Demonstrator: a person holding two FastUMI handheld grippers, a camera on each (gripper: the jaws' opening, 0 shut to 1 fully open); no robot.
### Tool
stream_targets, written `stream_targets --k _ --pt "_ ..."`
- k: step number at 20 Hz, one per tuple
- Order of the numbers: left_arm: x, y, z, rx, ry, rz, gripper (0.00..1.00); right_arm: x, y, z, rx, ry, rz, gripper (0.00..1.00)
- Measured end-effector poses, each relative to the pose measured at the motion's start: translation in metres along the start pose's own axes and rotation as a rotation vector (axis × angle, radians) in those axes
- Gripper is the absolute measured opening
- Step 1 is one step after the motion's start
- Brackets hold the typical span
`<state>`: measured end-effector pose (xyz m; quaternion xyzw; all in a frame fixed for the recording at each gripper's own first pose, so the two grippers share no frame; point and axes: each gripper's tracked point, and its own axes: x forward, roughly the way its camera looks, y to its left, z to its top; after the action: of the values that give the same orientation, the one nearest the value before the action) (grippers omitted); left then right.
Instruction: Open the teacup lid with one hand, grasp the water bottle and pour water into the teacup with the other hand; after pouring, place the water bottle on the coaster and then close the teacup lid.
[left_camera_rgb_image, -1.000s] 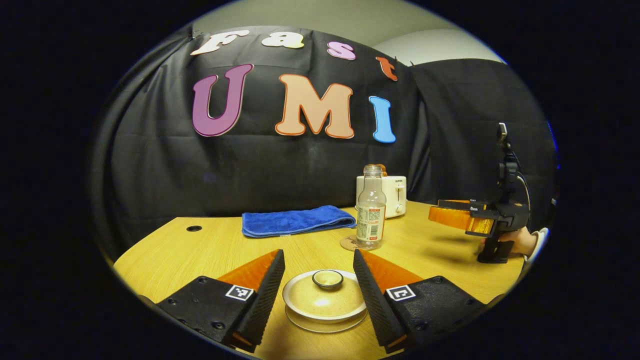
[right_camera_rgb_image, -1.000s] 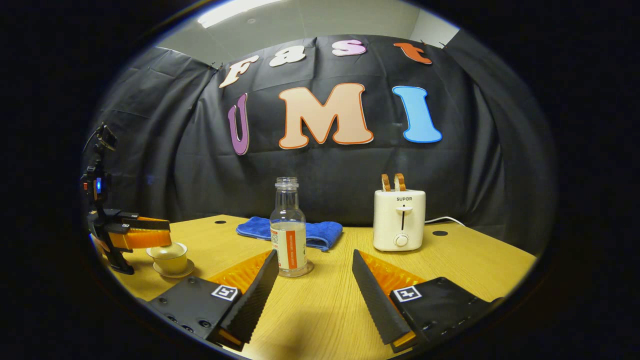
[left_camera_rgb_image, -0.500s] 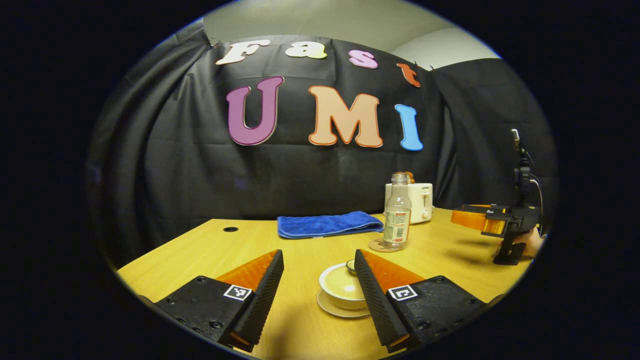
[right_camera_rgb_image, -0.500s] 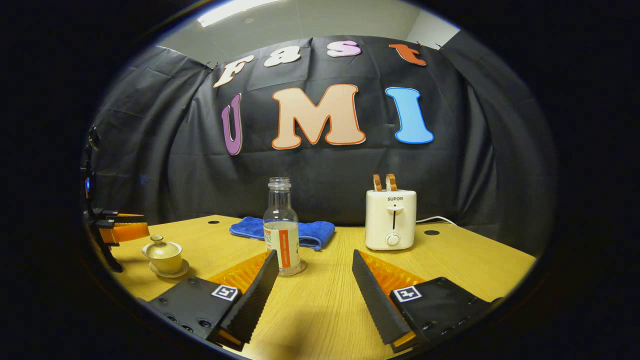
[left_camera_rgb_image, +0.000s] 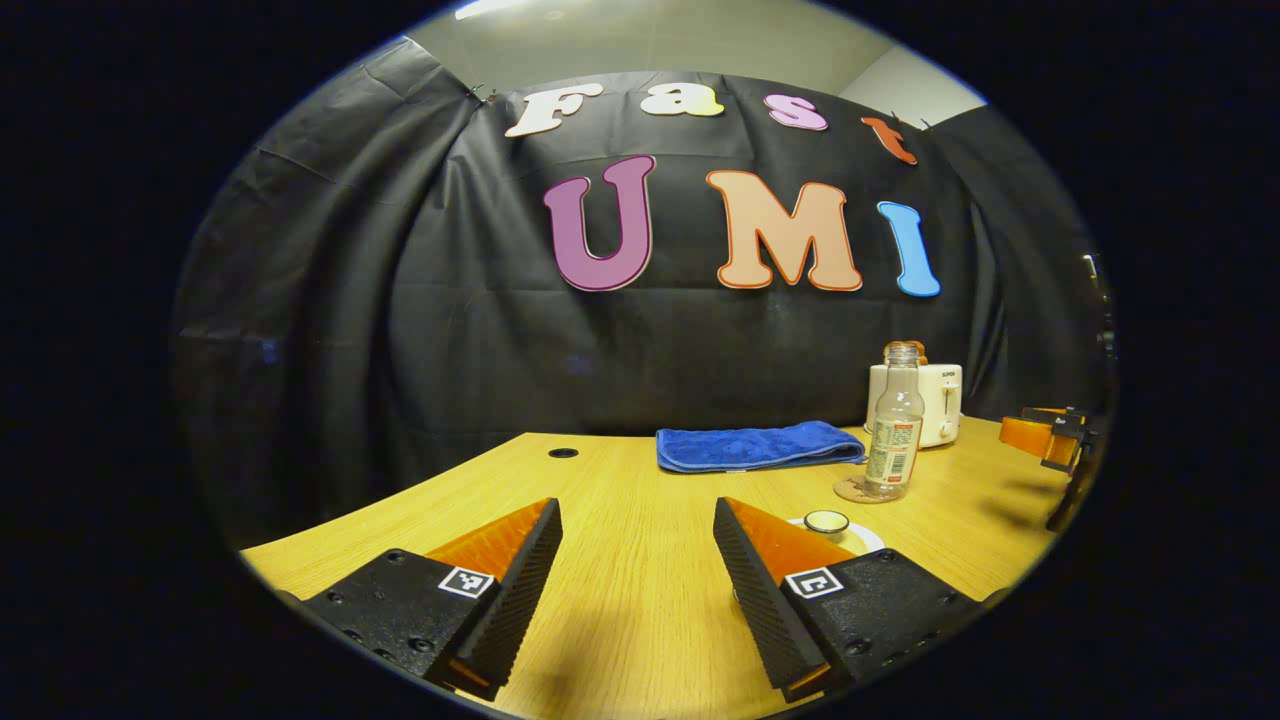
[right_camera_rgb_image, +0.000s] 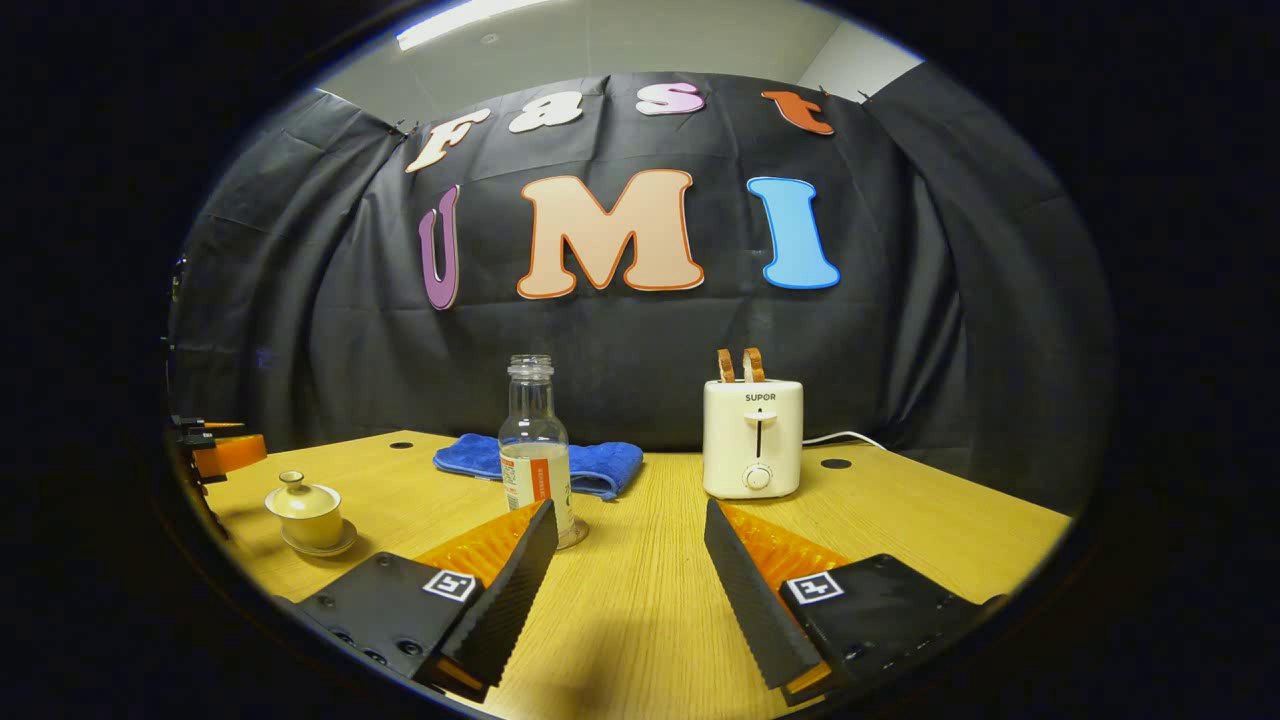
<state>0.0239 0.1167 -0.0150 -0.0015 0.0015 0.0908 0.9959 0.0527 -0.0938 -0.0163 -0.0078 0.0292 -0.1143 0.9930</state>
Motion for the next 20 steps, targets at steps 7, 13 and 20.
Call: stream_targets --k 7,13,20 --pt "0.007 0.005 0.000 -0.001 -0.001 0.049 0.90 -0.003 -0.003 0.000 0.000 0.000 -0.011 0.96" --pt "0.009 0.008 0.000 0.001 -0.003 0.065 0.90 -0.003 -0.003 0.000 0.001 0.000 -0.008 0.95" --pt "0.008 0.010 0.000 0.000 -0.002 0.065 0.90 -0.003 -0.002 0.000 0.002 -0.001 -0.002 0.95"
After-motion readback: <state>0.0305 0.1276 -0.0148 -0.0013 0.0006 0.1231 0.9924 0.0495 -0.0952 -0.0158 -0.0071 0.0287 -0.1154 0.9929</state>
